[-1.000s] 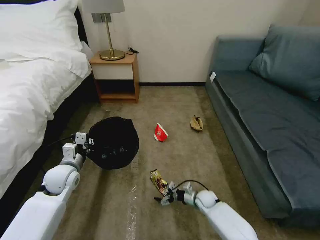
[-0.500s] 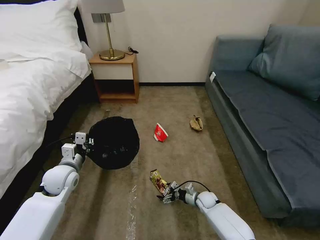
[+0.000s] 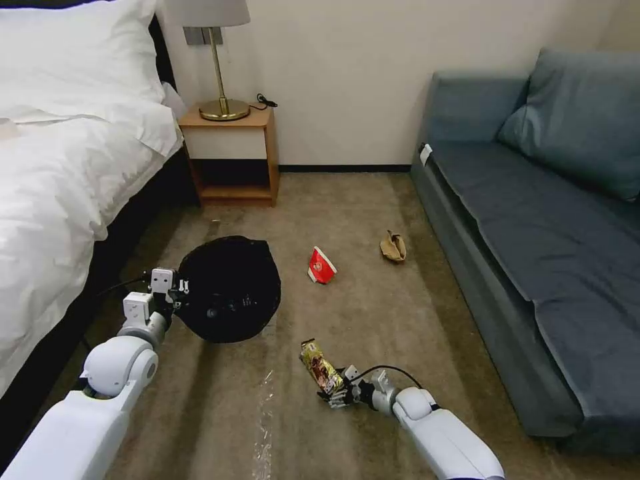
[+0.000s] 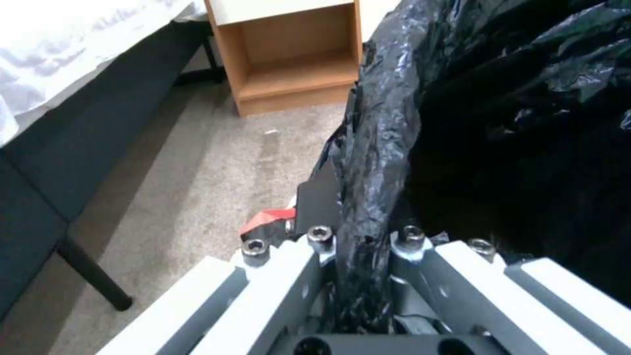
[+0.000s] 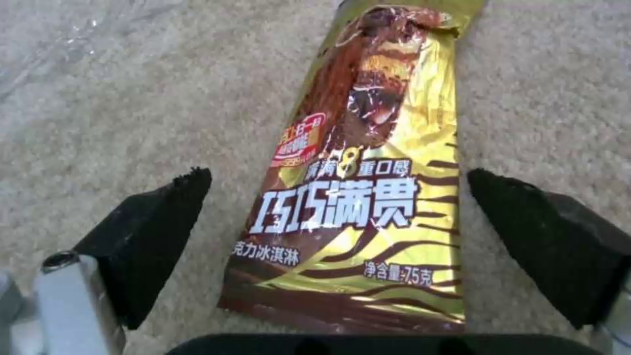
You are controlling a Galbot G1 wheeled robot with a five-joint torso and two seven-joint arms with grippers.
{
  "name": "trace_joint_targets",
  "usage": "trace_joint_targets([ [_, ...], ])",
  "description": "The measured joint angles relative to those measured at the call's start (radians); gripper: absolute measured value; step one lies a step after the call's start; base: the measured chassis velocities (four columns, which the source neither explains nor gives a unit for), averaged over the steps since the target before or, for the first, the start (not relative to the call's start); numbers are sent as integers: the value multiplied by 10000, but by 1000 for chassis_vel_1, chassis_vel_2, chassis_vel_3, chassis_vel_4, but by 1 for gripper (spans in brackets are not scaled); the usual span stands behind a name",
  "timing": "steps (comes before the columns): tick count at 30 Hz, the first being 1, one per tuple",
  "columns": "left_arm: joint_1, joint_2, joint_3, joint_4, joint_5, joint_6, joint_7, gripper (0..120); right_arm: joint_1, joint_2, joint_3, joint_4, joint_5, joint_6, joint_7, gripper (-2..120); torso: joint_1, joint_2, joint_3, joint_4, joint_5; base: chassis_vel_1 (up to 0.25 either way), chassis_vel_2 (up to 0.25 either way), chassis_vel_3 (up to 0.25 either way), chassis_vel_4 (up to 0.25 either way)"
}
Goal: Pick up the trash bin, then pick up the garbage on the floor and place it into the trash bin.
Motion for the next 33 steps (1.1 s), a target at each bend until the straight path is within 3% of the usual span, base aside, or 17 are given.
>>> trace_joint_targets([
  [7,4,-21,49,-4,23,-43,-3,2,-90,40,89,-83,27,108,-107,93,0,0,-1,-3,-5,0,0,0,0],
  [14,-56,-46,117,22,36,-68,-14,2,-181,44,55,30,50,134,-154,70,0,0,0,-6,-1,0,0,0,0],
  [16,-72,-78,146,29,53,-73,-35,2,-251,34,-48,190,54,113,-231,57,0,-1,1,-2,-1,0,0,0,0],
  [20,-86,-113,160,35,72,-80,-39,2,-241,76,-74,198,50,84,-275,49,0,-1,1,-1,-2,0,0,0,0],
  [22,-89,-154,166,42,102,-96,-54,2,-226,131,-73,152,47,78,-292,36,0,-1,1,-2,-4,0,0,0,0],
  [26,-67,-172,166,39,119,-109,-58,2,-258,180,-77,132,39,79,-323,29,0,-1,1,-2,6,0,0,0,0],
  [28,-6,-180,159,27,152,-125,-64,2,-293,185,-80,140,13,79,-333,16,0,-1,2,0,2,0,0,0,0],
  [33,37,-182,146,8,178,-130,-65,2,-357,153,-83,214,-4,76,-337,1,0,-2,2,2,4,0,0,0,0],
])
